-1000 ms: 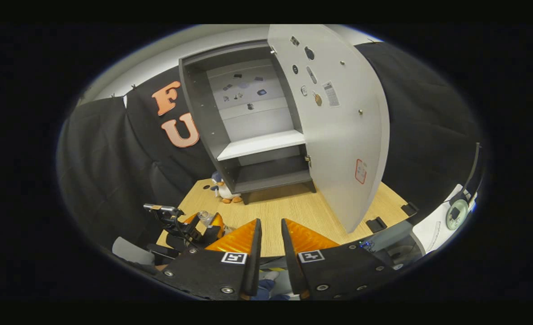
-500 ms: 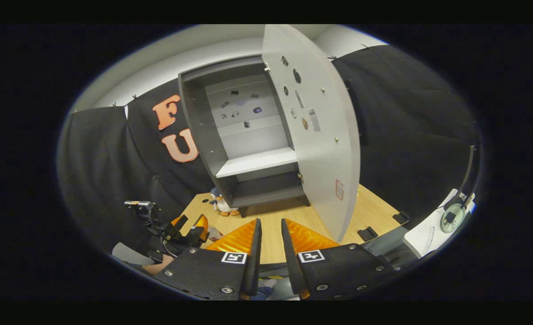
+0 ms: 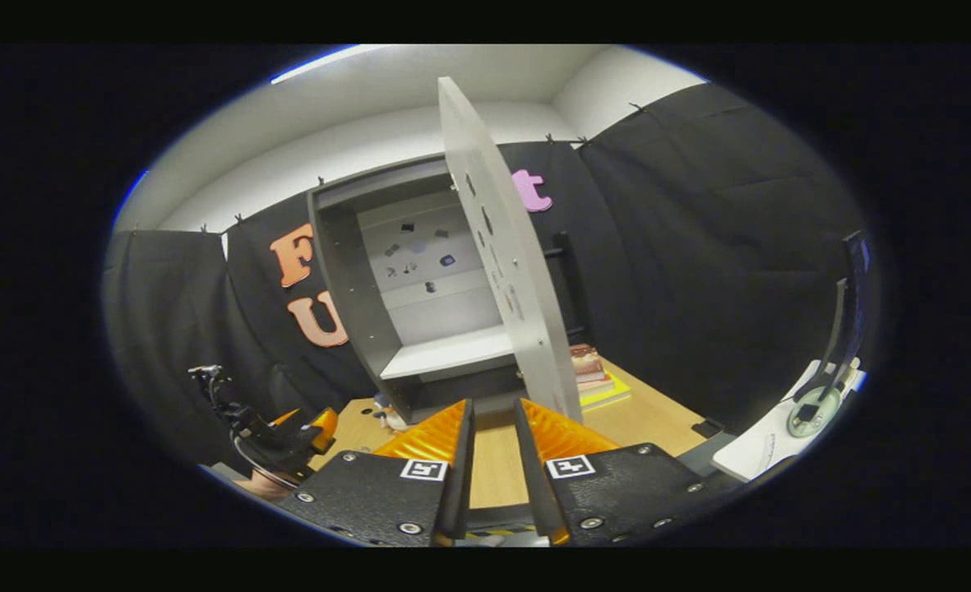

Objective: Open the cabinet door with the right hand, grasp the bottle in the cabinet with the left hand and place it on the coaster, then close the cabinet door with the right hand.

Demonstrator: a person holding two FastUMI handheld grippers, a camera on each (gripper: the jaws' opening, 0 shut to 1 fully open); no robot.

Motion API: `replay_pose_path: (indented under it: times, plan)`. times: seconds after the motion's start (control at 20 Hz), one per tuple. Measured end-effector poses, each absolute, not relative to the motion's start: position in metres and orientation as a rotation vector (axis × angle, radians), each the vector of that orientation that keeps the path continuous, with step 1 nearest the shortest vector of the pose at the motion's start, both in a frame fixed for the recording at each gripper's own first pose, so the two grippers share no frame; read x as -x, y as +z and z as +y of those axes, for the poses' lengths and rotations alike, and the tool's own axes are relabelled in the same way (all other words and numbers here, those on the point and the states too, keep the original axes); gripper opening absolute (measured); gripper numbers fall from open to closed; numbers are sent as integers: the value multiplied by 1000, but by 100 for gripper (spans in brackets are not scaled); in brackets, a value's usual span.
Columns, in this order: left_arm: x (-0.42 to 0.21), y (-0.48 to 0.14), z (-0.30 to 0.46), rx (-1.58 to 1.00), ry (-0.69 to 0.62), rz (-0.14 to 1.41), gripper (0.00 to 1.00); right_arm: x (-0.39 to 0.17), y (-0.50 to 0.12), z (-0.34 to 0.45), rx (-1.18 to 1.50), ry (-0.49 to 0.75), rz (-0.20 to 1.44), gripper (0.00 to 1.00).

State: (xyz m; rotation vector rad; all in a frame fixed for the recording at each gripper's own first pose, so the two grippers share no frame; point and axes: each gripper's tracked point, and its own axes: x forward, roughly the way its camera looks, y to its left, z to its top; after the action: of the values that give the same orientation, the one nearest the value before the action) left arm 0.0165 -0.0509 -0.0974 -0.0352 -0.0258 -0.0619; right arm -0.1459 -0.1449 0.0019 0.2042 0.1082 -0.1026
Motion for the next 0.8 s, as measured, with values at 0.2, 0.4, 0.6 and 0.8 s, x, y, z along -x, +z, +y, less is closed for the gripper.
replay_pose_path:
  times: [0.2,0.4,0.6,0.8]
  plan:
    - [-13,-89,-58,28,-100,17,95,135,16,-191,-176,-151,65,32]
    - [-11,-72,-59,2,-113,0,95,111,17,-225,-163,-172,50,36]
    - [-18,-59,-47,22,-85,-7,95,83,13,-238,-164,-157,55,42]
    - [-24,-56,-29,26,-37,-7,95,67,9,-248,-170,-141,55,42]
